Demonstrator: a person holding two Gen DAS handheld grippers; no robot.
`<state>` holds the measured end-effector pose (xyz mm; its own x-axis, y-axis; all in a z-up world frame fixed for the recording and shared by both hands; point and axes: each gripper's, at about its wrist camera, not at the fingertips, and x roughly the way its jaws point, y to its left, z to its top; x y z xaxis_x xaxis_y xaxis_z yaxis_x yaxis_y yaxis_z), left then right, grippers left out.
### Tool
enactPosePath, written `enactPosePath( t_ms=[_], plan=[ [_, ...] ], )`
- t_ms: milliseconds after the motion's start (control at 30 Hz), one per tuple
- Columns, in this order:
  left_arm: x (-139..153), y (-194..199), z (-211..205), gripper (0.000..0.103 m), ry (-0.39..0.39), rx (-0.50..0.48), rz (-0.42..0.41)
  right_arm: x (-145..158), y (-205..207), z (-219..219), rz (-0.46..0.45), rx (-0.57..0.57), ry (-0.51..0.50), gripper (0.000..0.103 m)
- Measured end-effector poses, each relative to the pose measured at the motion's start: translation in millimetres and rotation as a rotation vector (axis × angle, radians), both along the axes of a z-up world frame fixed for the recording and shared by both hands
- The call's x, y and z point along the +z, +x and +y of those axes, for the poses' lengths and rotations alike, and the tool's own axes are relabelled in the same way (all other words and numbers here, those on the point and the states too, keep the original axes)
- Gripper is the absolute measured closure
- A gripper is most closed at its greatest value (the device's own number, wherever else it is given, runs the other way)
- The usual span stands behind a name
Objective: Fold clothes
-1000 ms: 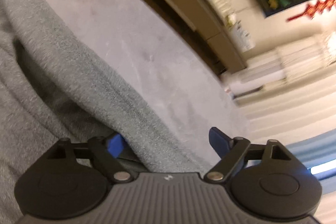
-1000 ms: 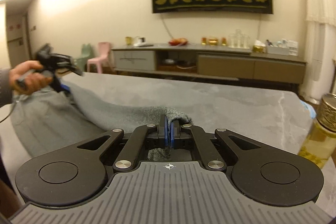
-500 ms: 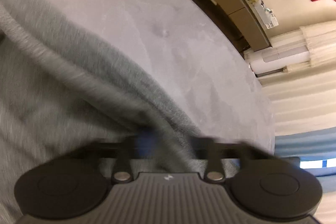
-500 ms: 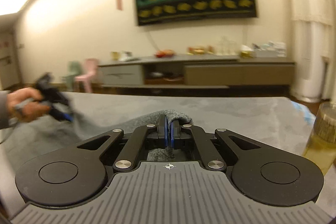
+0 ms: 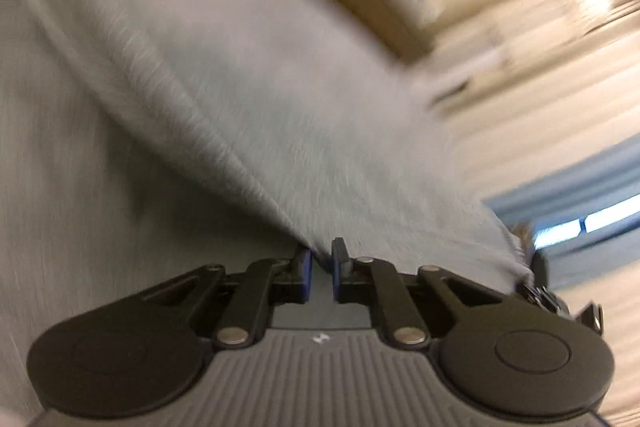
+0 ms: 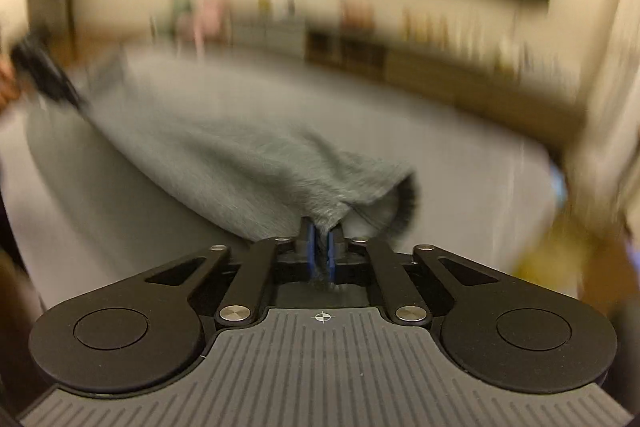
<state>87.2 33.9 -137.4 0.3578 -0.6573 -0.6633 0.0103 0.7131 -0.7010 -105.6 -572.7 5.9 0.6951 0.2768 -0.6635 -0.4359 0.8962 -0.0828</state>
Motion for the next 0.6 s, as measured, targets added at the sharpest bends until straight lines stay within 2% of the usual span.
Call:
enactPosePath(
  t_ms=[33,100,167,267,300,400,467,533,567,600],
  plan=[
    [-10,-3,-2,0.091,0.006,-0.001,0.022,-18,-1,-4,0.074,-0.022,-0.024,0.098],
    [-16,-5,-1,0.085,0.021,0.016,0.03,-30,-4,-13,0.132,-0.089,-0.007,0.09],
    [-3,-7,6,0.08,0.009,0.042,-0.013,-21,-13,-20,0.118,-0.137,0.055,0.086],
    [20,-5,18,0.066,0.02,0.078,-0.086,4,-23,-20,0.053,-0.126,0.12,0.086],
    [26,-2,22,0.062,0.025,0.095,-0.104,5,-20,-12,0.048,-0.103,0.097,0.086],
    [26,3,31,0.06,0.024,0.139,-0.11,7,-9,11,0.038,-0.036,0.023,0.071],
    [20,8,31,0.06,0.03,0.132,-0.093,-8,11,27,0.086,0.019,-0.089,0.065],
    [12,10,28,0.06,0.044,0.124,-0.065,-28,25,41,0.145,0.068,-0.185,0.071],
    [6,9,27,0.06,0.05,0.124,-0.05,-37,31,47,0.17,0.093,-0.229,0.099],
    [2,10,28,0.06,0.055,0.131,-0.039,-37,32,49,0.174,0.119,-0.247,0.102]
  ],
)
